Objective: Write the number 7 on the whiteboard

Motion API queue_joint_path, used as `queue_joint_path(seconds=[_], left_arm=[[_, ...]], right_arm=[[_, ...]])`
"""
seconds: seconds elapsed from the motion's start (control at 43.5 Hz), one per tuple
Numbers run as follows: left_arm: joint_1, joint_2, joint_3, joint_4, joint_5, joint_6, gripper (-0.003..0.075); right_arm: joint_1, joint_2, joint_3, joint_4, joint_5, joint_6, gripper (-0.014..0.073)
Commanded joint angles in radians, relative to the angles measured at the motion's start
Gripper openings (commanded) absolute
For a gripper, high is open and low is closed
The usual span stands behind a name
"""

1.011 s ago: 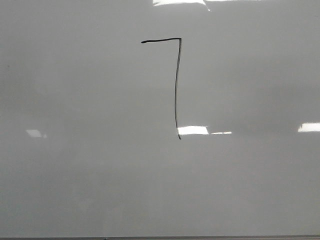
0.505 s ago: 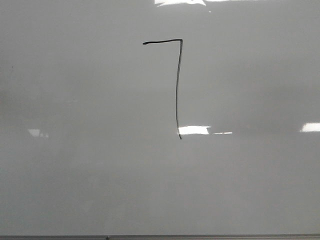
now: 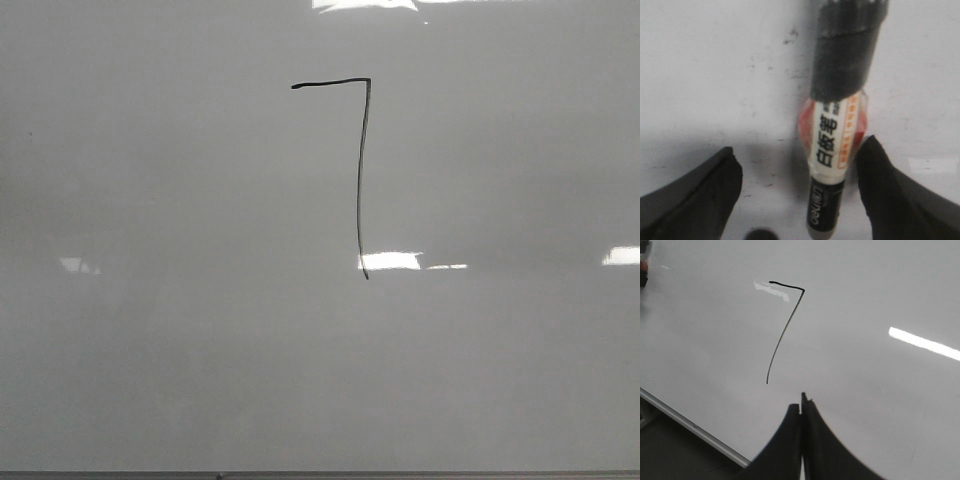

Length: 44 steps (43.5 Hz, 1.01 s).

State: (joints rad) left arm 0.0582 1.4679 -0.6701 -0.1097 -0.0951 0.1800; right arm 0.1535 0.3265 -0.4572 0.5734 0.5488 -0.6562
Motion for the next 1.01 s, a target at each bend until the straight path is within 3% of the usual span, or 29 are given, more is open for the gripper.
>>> queue_joint_path(seconds=[0.0,0.161,0.505,0.62,0.919,0.988], left_arm=[[-0.009,-0.07,-0.039,0.0,-0.043,-0.007,0.0539],[-0.009,-0.232,-0.039,0.002,0.095,-0.007,0.0538],[-0.068,-0.605,0.054,0.002,0.216,-0.007,0.0507],[-0.123,-0.747,0.131,0.002,0.221,-0.007,0.0409],[-0.152,-1.008,0.222,0.002,0.231,-0.007,0.0001],[-0.152,-1.031,0.222,0.002,0.231,-0.007,-0.002]], right_arm=[[-0.005,0.008,-0.025,0.027,-0.071,0.003,-0.0069],[-0.005,0.009,-0.025,0.027,-0.071,0.003,-0.0069],[-0.005,0.009,-0.025,0.027,-0.071,0.003,-0.0069],[-0.005,0.009,-0.025,0.027,-0.071,0.003,-0.0069],[-0.005,0.009,-0.025,0.027,-0.071,0.003,-0.0069],[-0.005,0.009,-0.025,0.027,-0.071,0.003,-0.0069]])
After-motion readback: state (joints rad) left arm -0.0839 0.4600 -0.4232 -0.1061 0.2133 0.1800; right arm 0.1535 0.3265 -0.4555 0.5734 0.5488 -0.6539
